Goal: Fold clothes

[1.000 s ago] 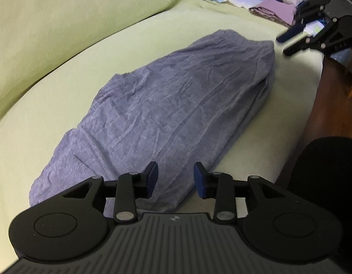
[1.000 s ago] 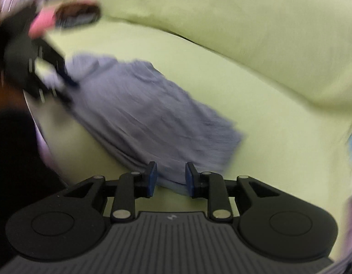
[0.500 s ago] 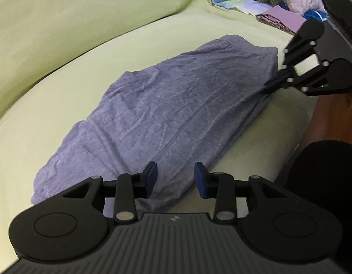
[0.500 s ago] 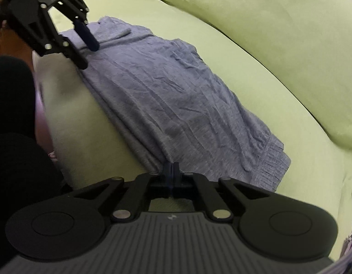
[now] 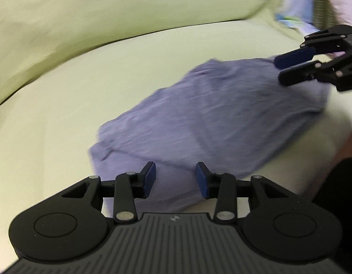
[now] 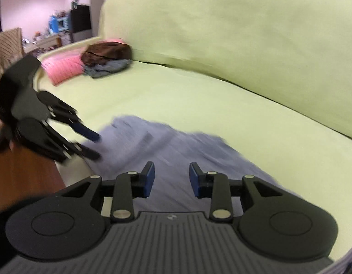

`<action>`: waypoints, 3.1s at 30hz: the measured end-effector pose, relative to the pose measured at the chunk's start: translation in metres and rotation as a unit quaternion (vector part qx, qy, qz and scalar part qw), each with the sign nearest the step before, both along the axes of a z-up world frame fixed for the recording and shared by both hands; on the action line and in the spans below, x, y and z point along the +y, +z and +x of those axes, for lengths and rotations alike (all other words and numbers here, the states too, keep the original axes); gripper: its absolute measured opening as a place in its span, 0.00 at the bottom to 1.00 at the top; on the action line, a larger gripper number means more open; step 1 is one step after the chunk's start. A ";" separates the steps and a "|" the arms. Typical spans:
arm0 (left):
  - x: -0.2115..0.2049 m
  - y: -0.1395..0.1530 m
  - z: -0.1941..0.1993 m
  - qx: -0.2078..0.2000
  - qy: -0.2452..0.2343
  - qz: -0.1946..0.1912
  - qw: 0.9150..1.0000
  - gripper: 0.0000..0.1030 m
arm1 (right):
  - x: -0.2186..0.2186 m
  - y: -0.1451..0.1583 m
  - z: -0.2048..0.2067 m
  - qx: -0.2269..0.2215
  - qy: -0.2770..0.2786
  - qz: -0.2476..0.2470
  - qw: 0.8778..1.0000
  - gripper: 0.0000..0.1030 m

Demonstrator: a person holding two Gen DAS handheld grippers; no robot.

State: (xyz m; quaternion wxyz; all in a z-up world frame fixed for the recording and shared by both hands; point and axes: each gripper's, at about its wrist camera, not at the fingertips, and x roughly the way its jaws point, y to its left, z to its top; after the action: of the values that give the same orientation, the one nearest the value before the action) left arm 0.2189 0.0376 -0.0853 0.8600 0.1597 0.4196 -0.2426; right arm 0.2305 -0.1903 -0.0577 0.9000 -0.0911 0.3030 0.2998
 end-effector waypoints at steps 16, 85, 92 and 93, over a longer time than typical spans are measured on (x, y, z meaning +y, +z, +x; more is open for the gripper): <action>0.063 -0.014 0.034 0.017 -0.001 -0.033 0.999 0.45 | 0.091 -0.071 0.078 0.064 -0.015 0.027 0.997 0.01; 0.077 0.015 0.110 0.131 -0.003 -0.094 0.987 0.52 | 0.075 -0.017 0.133 0.001 0.099 -0.002 0.995 0.20; 0.050 0.046 0.156 0.243 -0.005 -0.069 0.968 0.47 | 0.009 0.053 0.102 0.005 -0.074 0.037 0.997 0.21; 0.049 0.055 0.158 0.251 -0.005 -0.063 0.966 0.47 | 0.006 0.062 0.096 0.009 -0.105 0.040 0.994 0.21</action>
State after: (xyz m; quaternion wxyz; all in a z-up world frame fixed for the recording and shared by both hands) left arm 0.3768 0.0868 -0.0299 0.7341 0.0412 0.6053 -0.3050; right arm 0.3264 -0.1846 0.0048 0.9266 -0.0201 0.3068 0.2167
